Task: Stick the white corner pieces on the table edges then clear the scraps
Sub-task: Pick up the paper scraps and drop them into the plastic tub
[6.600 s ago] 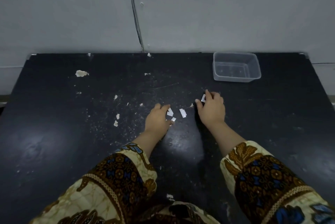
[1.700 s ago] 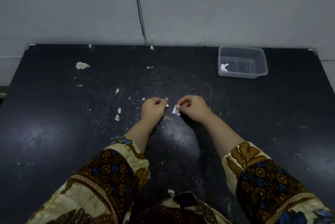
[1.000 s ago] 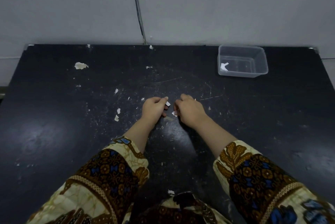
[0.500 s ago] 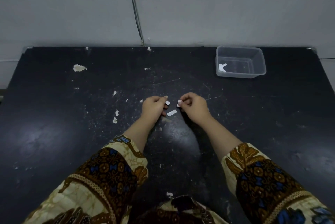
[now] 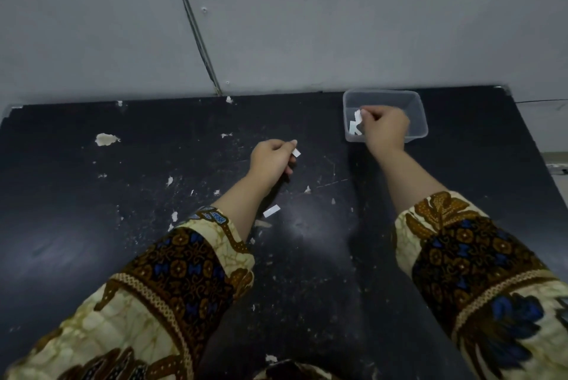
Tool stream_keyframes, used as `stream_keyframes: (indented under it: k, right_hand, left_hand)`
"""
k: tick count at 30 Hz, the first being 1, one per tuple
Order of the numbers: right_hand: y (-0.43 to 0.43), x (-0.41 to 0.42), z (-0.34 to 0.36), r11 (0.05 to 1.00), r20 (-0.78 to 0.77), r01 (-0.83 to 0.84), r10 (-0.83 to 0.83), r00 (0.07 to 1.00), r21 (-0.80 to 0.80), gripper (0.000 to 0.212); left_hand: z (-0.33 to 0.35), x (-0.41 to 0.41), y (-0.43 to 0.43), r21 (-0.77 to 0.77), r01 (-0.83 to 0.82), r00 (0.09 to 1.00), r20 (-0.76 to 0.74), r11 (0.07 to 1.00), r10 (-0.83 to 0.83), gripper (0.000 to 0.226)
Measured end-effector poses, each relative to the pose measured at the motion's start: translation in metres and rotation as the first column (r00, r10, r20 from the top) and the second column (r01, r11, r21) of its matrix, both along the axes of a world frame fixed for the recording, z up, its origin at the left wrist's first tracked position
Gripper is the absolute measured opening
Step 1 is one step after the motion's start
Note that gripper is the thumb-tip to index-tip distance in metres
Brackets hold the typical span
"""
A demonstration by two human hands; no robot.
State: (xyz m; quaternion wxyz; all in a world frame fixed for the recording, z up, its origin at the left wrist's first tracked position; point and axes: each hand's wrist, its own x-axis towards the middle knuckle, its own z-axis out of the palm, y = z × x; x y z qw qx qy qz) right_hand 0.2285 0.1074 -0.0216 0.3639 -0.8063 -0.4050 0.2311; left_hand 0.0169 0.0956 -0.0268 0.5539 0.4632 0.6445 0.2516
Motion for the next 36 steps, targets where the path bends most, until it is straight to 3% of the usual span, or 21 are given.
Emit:
stream_keyframes:
  k: [3,7,9,12,17,20,22,26,31,33,36]
  right_hand:
    - [0.005,0.010,-0.002,0.981,0.171,-0.108,0.135,0.976,-0.158,0.023]
    - [-0.005,0.020,-0.009,0.962,0.460,-0.037,0.163,0.873,-0.270,0.026]
    - [-0.010,0.024,-0.014,0.934,0.517,-0.049,0.239,0.822,-0.354,0.027]
    - [-0.017,0.023,-0.024,0.921,0.478,-0.177,0.335,0.812,-0.346,0.030]
    - [-0.024,0.009,-0.028,0.915,0.377,-0.369,0.403,0.834,-0.164,0.028]
    - [-0.028,-0.008,-0.027,0.897,0.301,-0.426,0.442,0.845,-0.119,0.026]
    - [-0.031,-0.020,-0.024,0.890,0.254,-0.448,0.453,0.855,-0.082,0.025]
    - [-0.033,-0.049,-0.018,0.877,0.138,-0.481,0.473,0.870,0.025,0.022]
    - [-0.036,-0.088,-0.012,0.871,-0.075,-0.474,0.485,0.871,0.126,0.021]
    - [-0.038,-0.101,-0.011,0.856,-0.003,-0.483,0.492,0.870,0.184,0.023]
    - [-0.044,-0.113,-0.011,0.798,0.220,-0.581,0.545,0.809,0.161,0.025]
  left_hand:
    - [0.003,0.015,0.014,0.023,0.046,0.999,-0.022,0.999,-0.045,0.030]
    - [0.010,0.046,0.032,0.075,0.138,0.990,-0.040,0.988,-0.135,0.029]
    - [0.015,0.065,0.040,0.091,0.194,0.981,-0.049,0.977,-0.190,0.029]
    - [0.019,0.090,0.050,0.091,0.277,0.959,-0.087,0.956,-0.270,0.028]
    - [0.014,0.099,0.060,0.100,0.347,0.928,-0.178,0.932,-0.327,0.024]
    - [0.011,0.088,0.061,0.114,0.415,0.890,-0.256,0.903,-0.377,0.010]
    - [0.009,0.077,0.060,0.094,0.439,0.867,-0.305,0.893,-0.394,0.017]
    - [0.006,0.043,0.058,0.084,0.374,0.884,-0.335,0.924,-0.327,0.034]
    - [0.007,-0.008,0.049,0.105,0.264,0.948,-0.214,0.959,-0.237,0.041]
    - [0.007,-0.023,0.041,0.164,0.243,0.959,-0.192,0.956,-0.211,0.037]
    - [0.002,-0.036,0.023,0.314,0.220,0.943,-0.312,0.924,-0.119,0.029]
